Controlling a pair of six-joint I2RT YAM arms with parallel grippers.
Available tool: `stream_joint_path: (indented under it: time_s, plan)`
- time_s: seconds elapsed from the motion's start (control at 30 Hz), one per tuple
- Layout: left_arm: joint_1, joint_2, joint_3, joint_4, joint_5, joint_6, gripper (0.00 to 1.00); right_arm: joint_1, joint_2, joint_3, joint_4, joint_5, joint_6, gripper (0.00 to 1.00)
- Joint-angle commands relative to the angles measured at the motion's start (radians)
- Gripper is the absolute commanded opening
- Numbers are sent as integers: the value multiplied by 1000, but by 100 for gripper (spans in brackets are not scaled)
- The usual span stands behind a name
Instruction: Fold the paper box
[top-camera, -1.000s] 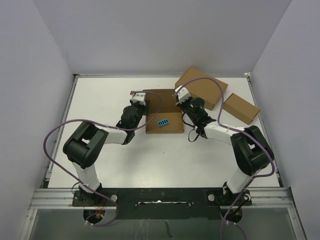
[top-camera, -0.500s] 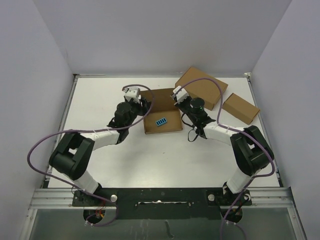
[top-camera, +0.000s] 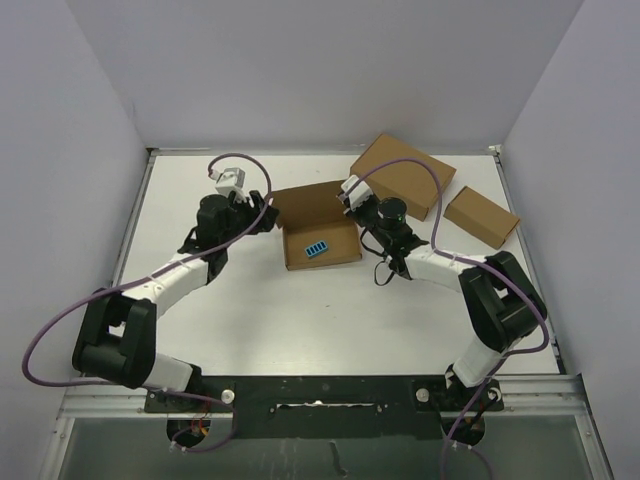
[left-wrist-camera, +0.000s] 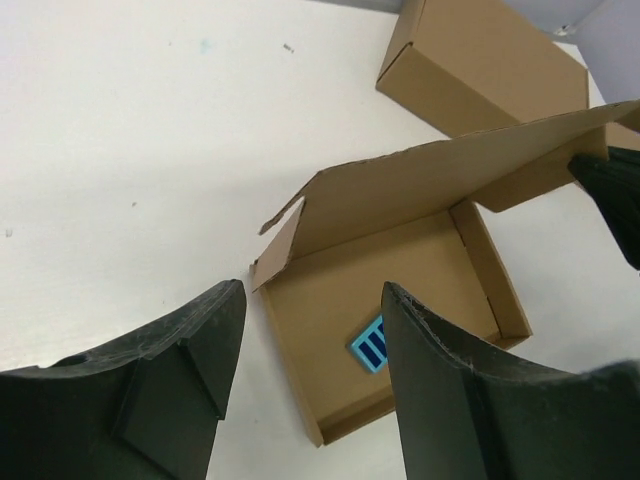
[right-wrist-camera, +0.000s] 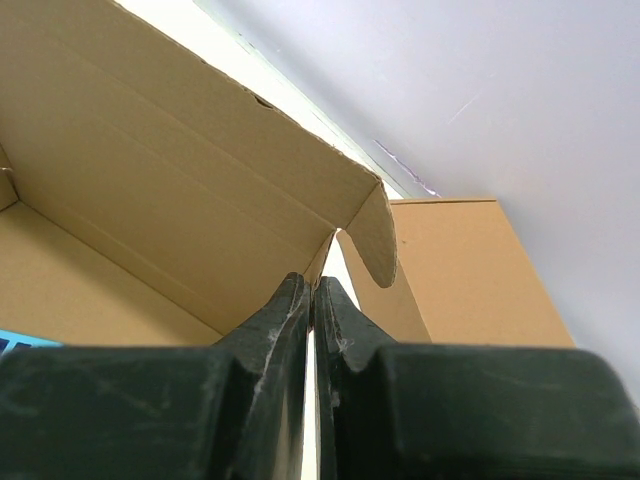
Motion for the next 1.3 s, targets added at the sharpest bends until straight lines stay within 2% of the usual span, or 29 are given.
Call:
stream_joint_path:
  time_s: [0.0,0.13,0.4,0.6,0.97,1.27]
  plan:
    - [35,-53,80,-141,114,-4,55,7,8,-3,86,-10,-9,0]
    - [55,-40,140,-236,98,51,54,7,11,-3,86,-12,-8,0]
    - [97,50,218,-219,222,147,36,6,12,-1,85,-10,-5,0]
    - [100,112,278,-261,253,172,35,7,12,-1,86,-11,-5,0]
    - [108,160,296,-259,246,196,35,7,14,0,85,-11,-1,0]
    - [114,231,318,-222,305,169,27,7,14,-1,85,-11,1,0]
